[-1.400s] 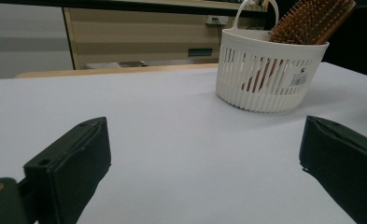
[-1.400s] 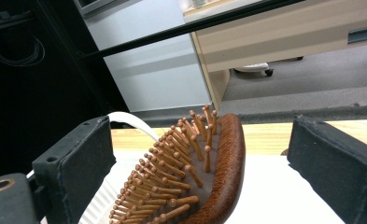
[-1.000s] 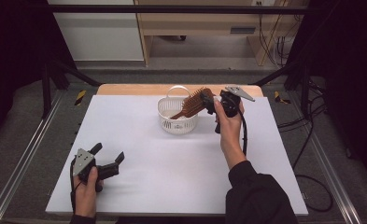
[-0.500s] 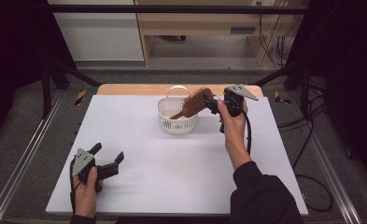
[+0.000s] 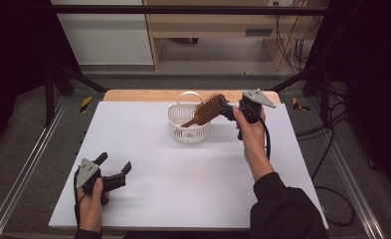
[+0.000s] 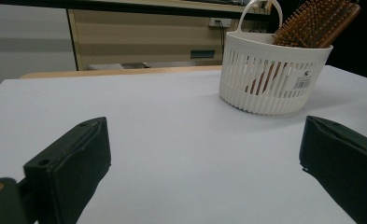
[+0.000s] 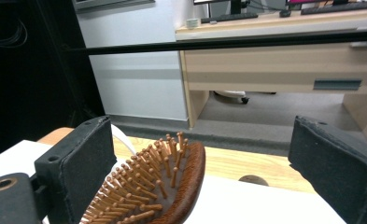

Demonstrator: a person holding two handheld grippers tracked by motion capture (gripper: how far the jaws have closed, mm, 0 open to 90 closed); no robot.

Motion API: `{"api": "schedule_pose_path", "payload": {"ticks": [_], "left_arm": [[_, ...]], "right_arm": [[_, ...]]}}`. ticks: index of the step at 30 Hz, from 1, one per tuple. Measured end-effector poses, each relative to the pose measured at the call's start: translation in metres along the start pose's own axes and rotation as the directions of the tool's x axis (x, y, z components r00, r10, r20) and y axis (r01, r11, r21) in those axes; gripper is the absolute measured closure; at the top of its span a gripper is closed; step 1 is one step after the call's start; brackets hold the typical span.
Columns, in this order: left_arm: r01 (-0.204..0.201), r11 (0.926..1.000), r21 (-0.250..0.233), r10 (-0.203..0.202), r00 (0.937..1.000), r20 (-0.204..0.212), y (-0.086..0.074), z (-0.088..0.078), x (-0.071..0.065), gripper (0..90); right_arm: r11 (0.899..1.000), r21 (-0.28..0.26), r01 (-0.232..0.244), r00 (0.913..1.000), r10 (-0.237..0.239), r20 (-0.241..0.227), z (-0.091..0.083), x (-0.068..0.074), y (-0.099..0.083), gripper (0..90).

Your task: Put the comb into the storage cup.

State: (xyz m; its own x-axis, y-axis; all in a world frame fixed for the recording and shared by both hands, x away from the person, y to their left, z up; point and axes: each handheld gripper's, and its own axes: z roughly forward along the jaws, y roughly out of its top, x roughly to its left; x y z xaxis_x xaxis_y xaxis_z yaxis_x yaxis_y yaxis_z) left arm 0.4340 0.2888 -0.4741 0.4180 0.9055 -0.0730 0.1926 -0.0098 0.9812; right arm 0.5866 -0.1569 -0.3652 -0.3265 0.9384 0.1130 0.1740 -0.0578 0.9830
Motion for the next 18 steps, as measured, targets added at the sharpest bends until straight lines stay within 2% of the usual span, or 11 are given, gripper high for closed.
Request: {"api": "schedule_pose_path", "payload": {"ticks": [5,13,18], "left_arm": [[0.002,1.0,0.001,-0.002,1.0,-0.001,0.0,0.0,0.0,2.2],[0.0,1.0,0.0,0.0,1.0,-0.003,0.0,0.0,0.001,2.2],[0.0,1.0,-0.002,0.0,1.0,-0.004,0.0,-0.001,0.001,2.2]], "right_arm": [[0.999,-0.021,0.029,0.9996,-0.029,0.008,-0.003,0.001,0.002,6.2],[0.999,-0.037,0.026,0.9997,-0.026,-0.004,-0.008,0.001,0.007,6.1],[0.999,-0.034,0.041,0.999,-0.041,-0.017,-0.013,0.0,0.012,5.8]]}}
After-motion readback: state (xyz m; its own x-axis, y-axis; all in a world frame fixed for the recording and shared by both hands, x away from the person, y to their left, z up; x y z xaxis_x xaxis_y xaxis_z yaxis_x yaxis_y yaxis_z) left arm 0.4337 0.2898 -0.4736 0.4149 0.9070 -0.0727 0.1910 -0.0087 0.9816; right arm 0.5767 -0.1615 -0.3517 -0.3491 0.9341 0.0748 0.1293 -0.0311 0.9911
